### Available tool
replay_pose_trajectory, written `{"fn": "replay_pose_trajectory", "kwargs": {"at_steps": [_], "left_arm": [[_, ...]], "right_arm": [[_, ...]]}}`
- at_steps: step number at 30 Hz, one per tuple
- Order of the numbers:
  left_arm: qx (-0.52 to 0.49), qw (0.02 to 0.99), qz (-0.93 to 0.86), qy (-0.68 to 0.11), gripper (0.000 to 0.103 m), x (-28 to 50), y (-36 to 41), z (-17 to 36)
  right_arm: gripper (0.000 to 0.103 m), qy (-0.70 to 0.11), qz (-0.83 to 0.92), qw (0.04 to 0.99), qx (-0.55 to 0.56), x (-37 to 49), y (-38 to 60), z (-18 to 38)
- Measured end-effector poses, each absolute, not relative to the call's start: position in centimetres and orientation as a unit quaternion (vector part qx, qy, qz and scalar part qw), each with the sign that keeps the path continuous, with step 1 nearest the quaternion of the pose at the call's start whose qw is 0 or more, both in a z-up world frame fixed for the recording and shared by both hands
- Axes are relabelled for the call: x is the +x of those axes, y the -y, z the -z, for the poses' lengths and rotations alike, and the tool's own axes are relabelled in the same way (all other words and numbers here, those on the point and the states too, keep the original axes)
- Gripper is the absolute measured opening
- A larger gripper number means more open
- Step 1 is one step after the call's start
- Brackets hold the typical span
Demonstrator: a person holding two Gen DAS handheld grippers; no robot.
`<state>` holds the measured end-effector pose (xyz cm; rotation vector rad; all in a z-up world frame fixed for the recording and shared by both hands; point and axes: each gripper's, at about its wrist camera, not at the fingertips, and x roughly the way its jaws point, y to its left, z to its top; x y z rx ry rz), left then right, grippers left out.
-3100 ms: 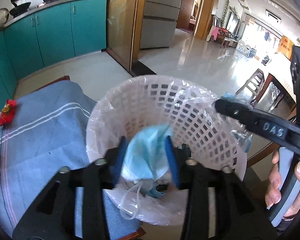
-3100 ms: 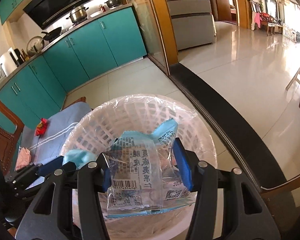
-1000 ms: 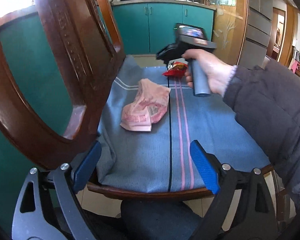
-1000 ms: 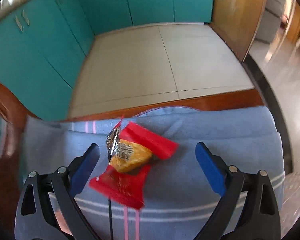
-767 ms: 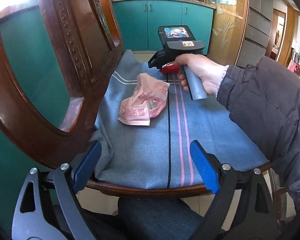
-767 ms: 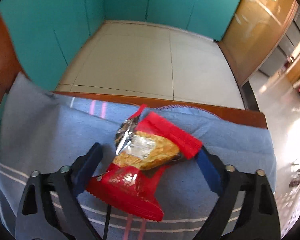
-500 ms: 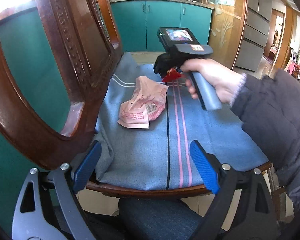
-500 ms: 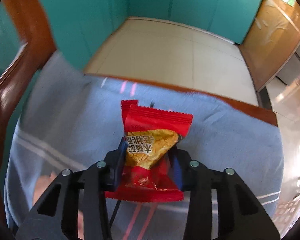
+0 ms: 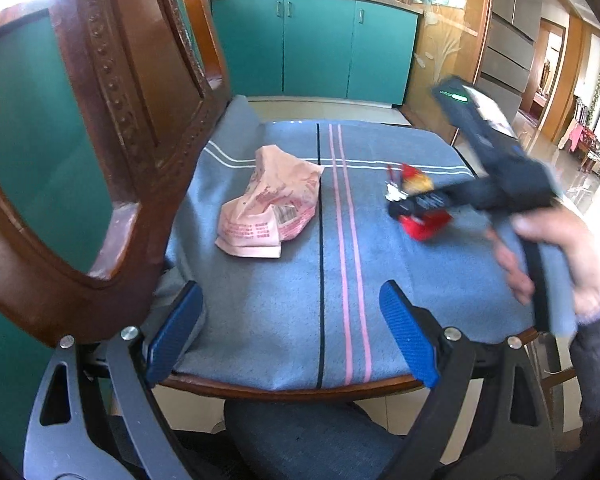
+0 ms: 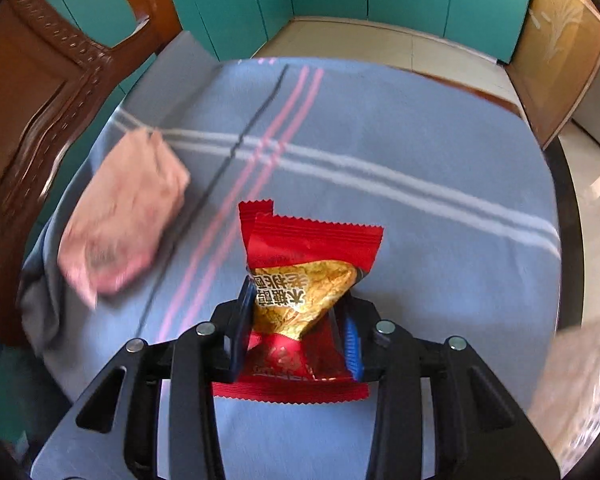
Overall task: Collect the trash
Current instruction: 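Lower the left tool onto the pink paper wrapper while the right tool holds the red candy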
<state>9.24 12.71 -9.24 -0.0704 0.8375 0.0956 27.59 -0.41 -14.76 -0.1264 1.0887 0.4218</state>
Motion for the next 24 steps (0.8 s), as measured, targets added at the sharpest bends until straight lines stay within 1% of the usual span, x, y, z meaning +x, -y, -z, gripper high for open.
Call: {"fn": "replay_pose_trajectory", "kwargs": {"at_steps": [4, 7, 13, 15, 17, 21, 22, 23, 24], "left_arm": [[-0.045, 0.91, -0.038, -0.409, 0.09, 10.9, -12.8, 9.6], [-0.018, 0.91, -0.043, -0.412, 0.09, 12.9, -12.2, 10.1], [0.033, 0.909, -0.046, -0.413, 0.09, 18.0, -11.2, 10.5], [0.027, 0.906, -0.052, -0.42, 0.09, 19.6, -11.8, 10.7], [0.01, 0.899, -0.043, -0.436, 0.09, 21.5, -12.2, 11.3], [0.017, 0.878, -0.05, -0.475, 0.09, 24.0, -12.6, 13.3], [0.019, 0.874, -0.049, -0.483, 0.09, 24.3, -12.5, 13.8], [0.016, 0.87, -0.043, -0.491, 0.089, 24.5, -12.6, 14.4], [0.015, 0.869, -0.043, -0.493, 0.083, 24.6, -12.6, 14.7]], "right_arm": [[0.039, -0.496, -0.192, 0.846, -0.048, 23.8, 2.8, 13.7], [0.039, -0.483, -0.189, 0.854, -0.033, 21.5, 4.3, 13.1], [0.039, -0.47, -0.185, 0.863, -0.015, 21.0, 5.9, 13.3], [0.04, -0.472, -0.186, 0.862, -0.016, 21.3, 5.8, 13.6], [0.043, -0.47, -0.184, 0.863, -0.021, 21.1, 5.8, 13.7], [0.051, -0.459, -0.179, 0.869, -0.042, 20.7, 5.2, 13.7], [0.057, -0.457, -0.178, 0.87, -0.046, 20.6, 5.2, 13.6], [0.061, -0.454, -0.176, 0.872, -0.052, 20.5, 5.1, 13.5], [0.061, -0.451, -0.176, 0.873, -0.055, 20.3, 5.2, 13.4]]}}
